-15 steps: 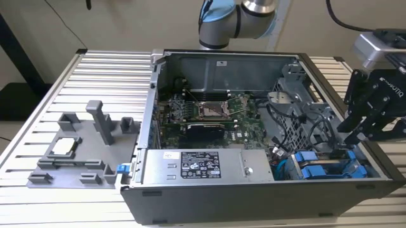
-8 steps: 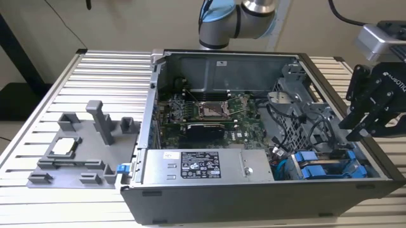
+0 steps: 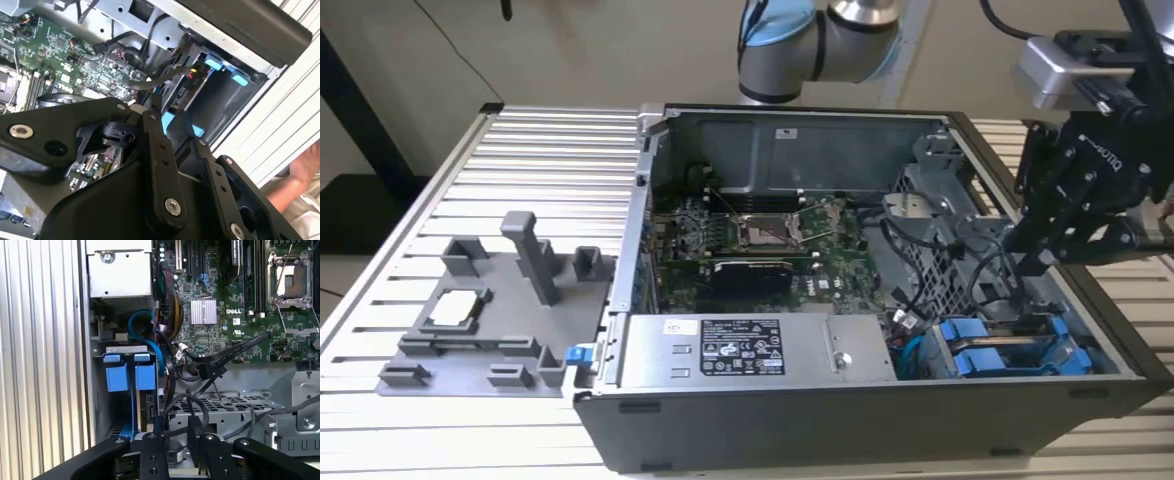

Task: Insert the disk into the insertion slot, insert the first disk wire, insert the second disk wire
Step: 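Insert the first disk wire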

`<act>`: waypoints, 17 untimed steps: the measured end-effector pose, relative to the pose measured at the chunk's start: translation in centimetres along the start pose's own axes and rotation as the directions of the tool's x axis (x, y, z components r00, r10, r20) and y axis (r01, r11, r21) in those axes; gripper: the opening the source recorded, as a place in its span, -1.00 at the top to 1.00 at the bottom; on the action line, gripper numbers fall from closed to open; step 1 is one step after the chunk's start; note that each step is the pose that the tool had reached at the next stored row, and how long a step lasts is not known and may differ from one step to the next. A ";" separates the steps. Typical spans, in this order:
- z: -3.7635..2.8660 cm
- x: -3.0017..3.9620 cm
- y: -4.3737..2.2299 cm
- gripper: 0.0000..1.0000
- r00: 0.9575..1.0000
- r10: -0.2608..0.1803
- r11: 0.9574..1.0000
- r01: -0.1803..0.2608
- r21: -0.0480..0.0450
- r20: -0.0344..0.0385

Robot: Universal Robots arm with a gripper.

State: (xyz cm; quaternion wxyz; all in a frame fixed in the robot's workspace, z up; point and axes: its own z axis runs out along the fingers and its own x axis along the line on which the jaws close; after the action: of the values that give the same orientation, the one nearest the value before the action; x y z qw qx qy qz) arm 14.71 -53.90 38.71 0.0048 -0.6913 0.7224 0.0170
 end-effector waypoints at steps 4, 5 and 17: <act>0.12 -1.36 1.17 0.34 1.000 0.000 1.000 0.000 0.004 0.000; 0.15 -1.73 1.46 0.34 1.000 0.000 1.000 0.000 0.005 0.000; 0.26 -3.09 3.22 0.34 0.998 -0.023 1.000 0.024 0.011 -0.066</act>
State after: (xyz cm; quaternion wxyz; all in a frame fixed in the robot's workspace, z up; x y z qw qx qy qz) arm 11.62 -50.66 38.61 -0.0145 -0.7000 0.7140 -0.0101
